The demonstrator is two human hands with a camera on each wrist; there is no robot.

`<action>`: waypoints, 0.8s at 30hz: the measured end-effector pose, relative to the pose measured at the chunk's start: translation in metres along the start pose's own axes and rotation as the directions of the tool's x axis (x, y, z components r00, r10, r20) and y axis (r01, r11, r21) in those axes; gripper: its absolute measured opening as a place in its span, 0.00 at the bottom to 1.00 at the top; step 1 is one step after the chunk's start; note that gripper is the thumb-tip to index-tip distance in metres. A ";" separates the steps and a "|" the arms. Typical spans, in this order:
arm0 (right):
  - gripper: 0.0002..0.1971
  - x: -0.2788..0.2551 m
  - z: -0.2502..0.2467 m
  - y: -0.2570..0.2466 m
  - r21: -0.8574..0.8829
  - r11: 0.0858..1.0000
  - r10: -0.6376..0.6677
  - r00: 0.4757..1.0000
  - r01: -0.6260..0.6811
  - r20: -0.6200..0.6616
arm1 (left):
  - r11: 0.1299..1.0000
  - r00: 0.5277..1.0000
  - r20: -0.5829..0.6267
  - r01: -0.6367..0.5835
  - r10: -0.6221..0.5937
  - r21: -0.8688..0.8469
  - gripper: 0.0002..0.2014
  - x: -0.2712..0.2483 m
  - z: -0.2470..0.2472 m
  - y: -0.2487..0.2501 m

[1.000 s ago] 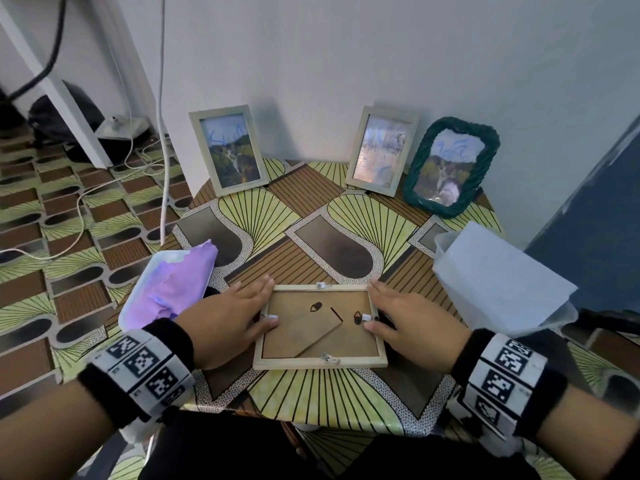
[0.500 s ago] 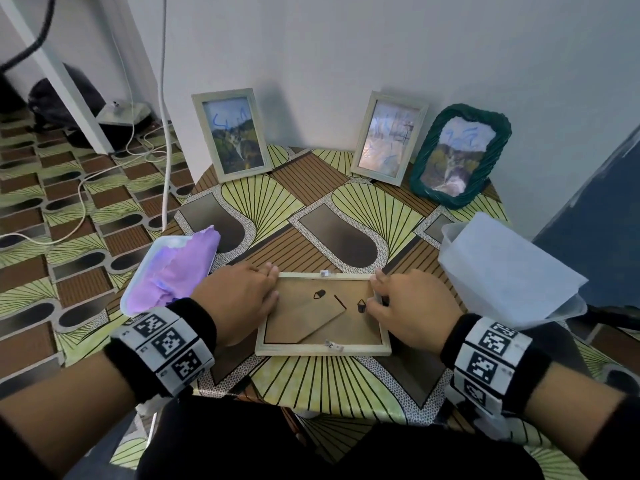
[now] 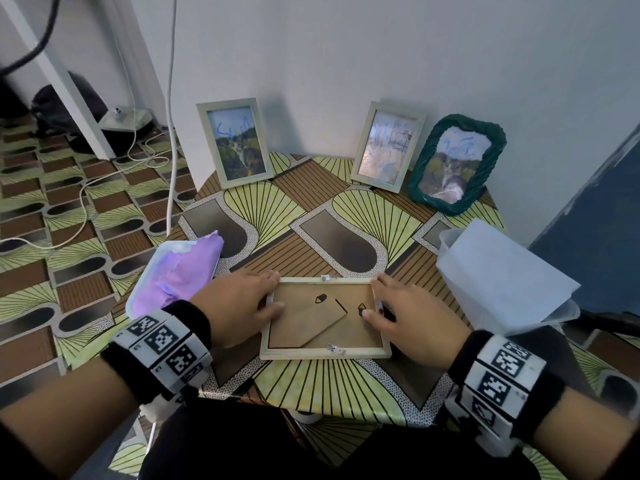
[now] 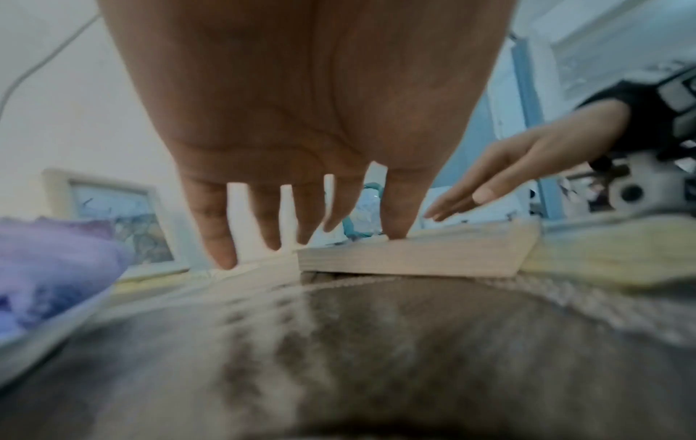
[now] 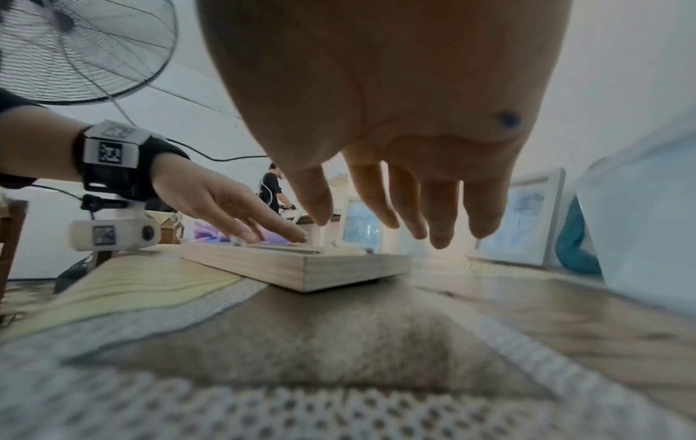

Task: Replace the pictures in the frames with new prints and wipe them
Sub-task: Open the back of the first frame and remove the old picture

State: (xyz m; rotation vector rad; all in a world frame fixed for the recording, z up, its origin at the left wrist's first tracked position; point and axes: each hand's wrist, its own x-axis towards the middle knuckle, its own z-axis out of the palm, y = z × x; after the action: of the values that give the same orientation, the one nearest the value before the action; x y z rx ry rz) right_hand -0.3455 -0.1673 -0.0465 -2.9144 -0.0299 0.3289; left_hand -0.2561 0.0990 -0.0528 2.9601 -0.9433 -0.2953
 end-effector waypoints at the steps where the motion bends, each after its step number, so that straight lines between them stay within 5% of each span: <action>1: 0.31 -0.007 0.001 0.001 0.022 1.000 -0.007 1.000 0.007 -0.002 | 1.000 0.999 0.022 -0.028 0.028 0.004 0.33 -0.003 0.002 0.000; 8: 0.19 -0.057 0.010 -0.005 -0.079 0.989 -0.142 0.970 0.129 -0.198 | 0.962 0.983 0.031 -0.183 0.180 0.205 0.29 -0.017 0.009 0.001; 14: 0.28 -0.062 0.021 -0.004 -0.161 0.980 -0.139 0.984 0.121 -0.109 | 0.980 0.981 0.100 -0.174 0.164 0.096 0.29 -0.020 0.009 0.000; 20: 0.31 -0.025 0.010 0.013 -0.140 0.985 -0.108 0.994 0.105 -0.017 | 0.979 0.972 -0.119 -0.203 0.203 0.007 0.28 -0.043 0.008 0.009; 24: 0.32 0.011 -0.002 0.024 -0.134 0.985 -0.097 0.992 0.108 0.084 | 0.976 0.967 -0.127 -0.220 0.219 0.005 0.26 -0.051 0.007 0.022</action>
State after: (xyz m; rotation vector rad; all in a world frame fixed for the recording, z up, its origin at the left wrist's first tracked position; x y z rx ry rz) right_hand -0.3339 -0.1906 -0.0519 -3.0213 -0.2225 0.4378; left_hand -0.3109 0.1106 -0.0489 2.7913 -1.2334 -0.1033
